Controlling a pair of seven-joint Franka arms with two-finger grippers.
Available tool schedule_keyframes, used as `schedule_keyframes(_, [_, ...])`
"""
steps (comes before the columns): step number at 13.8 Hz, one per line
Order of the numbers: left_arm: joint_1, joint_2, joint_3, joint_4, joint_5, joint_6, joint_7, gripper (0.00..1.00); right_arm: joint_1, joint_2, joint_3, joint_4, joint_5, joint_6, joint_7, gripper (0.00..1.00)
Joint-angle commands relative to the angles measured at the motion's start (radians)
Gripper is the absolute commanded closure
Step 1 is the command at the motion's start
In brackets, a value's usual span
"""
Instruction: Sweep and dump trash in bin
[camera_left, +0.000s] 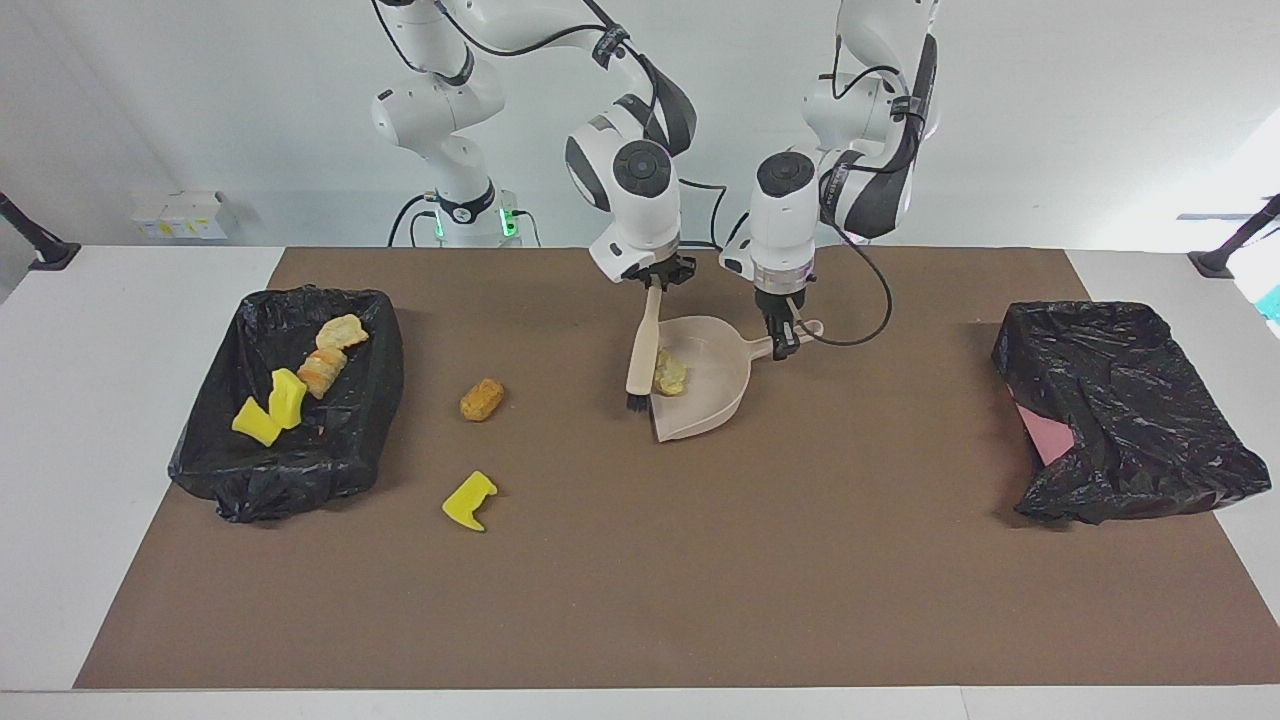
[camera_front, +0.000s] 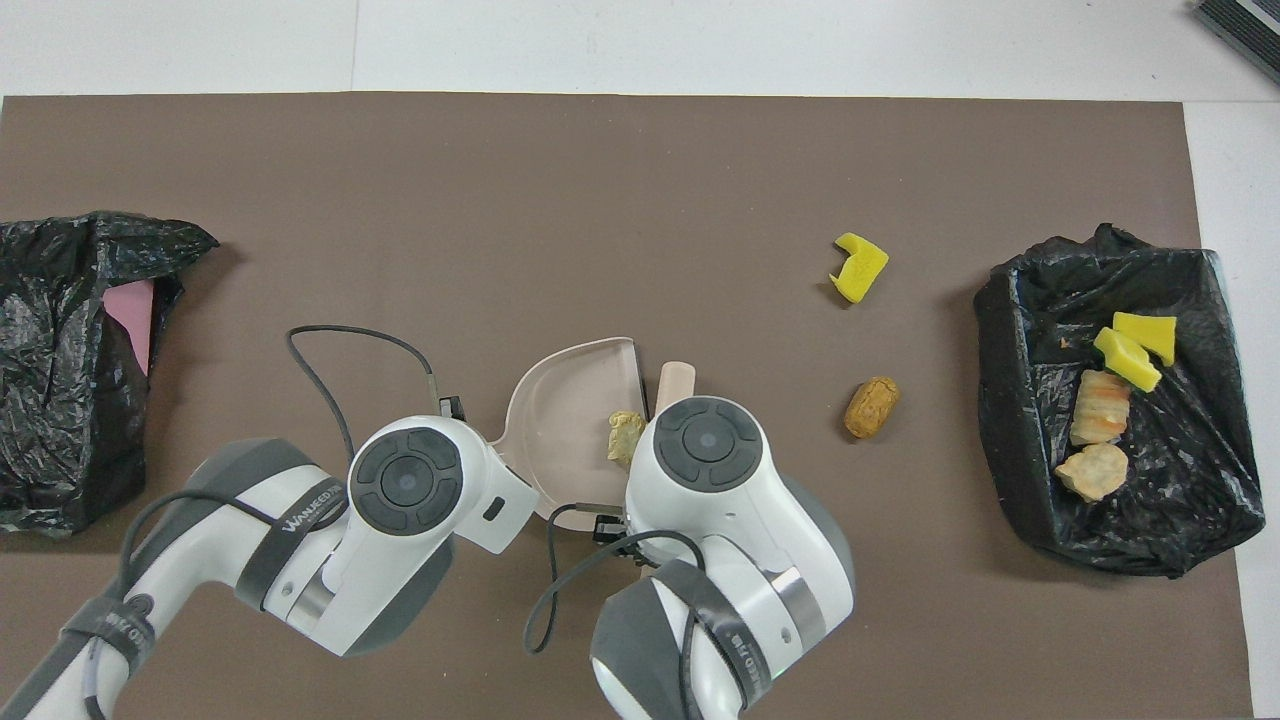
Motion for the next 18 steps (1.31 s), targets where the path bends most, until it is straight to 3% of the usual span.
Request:
schedule_keyframes(1, [0.040,0.001,0.002,-0.015,-0.052,0.056,0.038,1.00,-0.054,-0.007,0.005,0.008,-0.112,-0.061,-0.043,1.00])
schedule_keyframes(6, [0.150,0.014,0.002,-0.001,-0.216,0.096,0.235,1.00,-0.198,-0.045,0.005,0.006,-0.320,-0.283,-0.060,1.00])
schedule_keyframes(9, [0.245,0.000,0.002,0.001,-0.387,0.094,0.491,1.00,-0.298,-0.096,0.008,-0.038,-0.387,-0.341,-0.075,1.00])
schedule_keyframes(14, [0.296,-0.020,0.002,0.004,-0.478,0.090,0.584,1.00,-0.381,-0.206,0.009,-0.250,-0.365,-0.209,-0.237,1.00])
schedule_keyframes(18, [0.254,-0.023,-0.001,0.015,-0.472,0.074,0.512,1.00,-0.403,-0.219,0.009,-0.311,-0.296,-0.128,-0.334,1.00])
